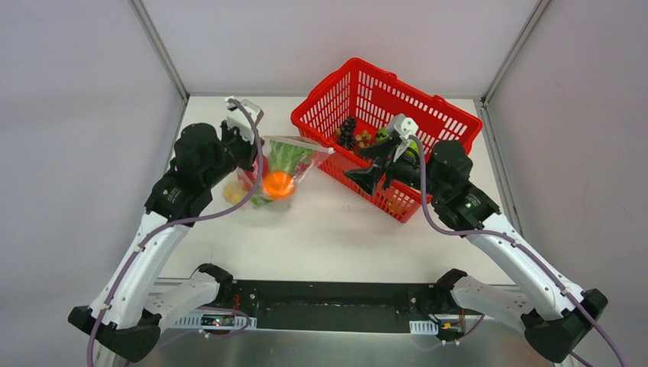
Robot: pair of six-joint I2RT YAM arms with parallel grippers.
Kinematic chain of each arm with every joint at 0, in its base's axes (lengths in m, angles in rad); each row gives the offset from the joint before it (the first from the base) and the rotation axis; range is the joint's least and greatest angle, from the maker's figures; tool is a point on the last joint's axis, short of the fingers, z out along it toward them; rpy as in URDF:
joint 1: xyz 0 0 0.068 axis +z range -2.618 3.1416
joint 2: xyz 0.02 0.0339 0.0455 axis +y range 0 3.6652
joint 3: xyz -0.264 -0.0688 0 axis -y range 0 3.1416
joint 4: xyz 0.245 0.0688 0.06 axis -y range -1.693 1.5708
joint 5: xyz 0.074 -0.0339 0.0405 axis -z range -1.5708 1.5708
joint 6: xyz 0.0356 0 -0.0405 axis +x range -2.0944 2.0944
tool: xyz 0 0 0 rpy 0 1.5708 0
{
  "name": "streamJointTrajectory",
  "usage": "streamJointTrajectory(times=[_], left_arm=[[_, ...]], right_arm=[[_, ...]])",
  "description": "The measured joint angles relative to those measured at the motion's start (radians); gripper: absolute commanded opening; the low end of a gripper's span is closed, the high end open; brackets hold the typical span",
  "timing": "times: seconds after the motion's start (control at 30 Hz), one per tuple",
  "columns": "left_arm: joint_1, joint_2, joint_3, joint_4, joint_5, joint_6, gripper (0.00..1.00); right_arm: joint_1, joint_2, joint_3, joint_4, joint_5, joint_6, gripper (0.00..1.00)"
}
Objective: Place the food in the zip-top bag and seal the zipper
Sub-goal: Place the zipper food storage bag at the center of the board, then move the bin to the center of the board.
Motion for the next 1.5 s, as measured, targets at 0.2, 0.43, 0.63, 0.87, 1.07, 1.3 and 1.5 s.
streamJointTrajectory(times=[0.2,0.43,0.63,0.87,1.07,1.3,1.5], left_arm=[[0.037,0.141,0.165,-0.002,-0.087,0.018,0.00],[0.043,0.113,0.138,0.015,0.032,-0.001,0.02],[0.029,-0.099,-0.170,0.037,0.325,-0.131,0.51],[-0.026,-0.132,-0.237,-0.138,0.525,-0.146,0.77],[-0.025,-0.201,-0.187,-0.173,0.445,-0.109,0.84],[-0.025,-0.135,-0.203,-0.028,0.281,-0.222,0.90],[-0.025,-0.114,-0.253,0.040,0.063,-0.325,0.98]], right_arm=[[0.000,0.016,0.000,0.036,0.016,0.032,0.72],[0.000,-0.024,-0.043,0.047,0.089,0.031,0.76],[-0.001,-0.050,-0.076,0.049,0.192,0.037,0.76],[-0.004,-0.034,-0.079,0.064,0.258,0.077,0.77],[-0.010,-0.028,-0.092,0.087,0.270,0.139,0.82],[-0.027,0.023,-0.086,0.072,0.117,0.304,0.81],[-0.011,0.135,-0.082,0.046,-0.191,0.413,0.79]])
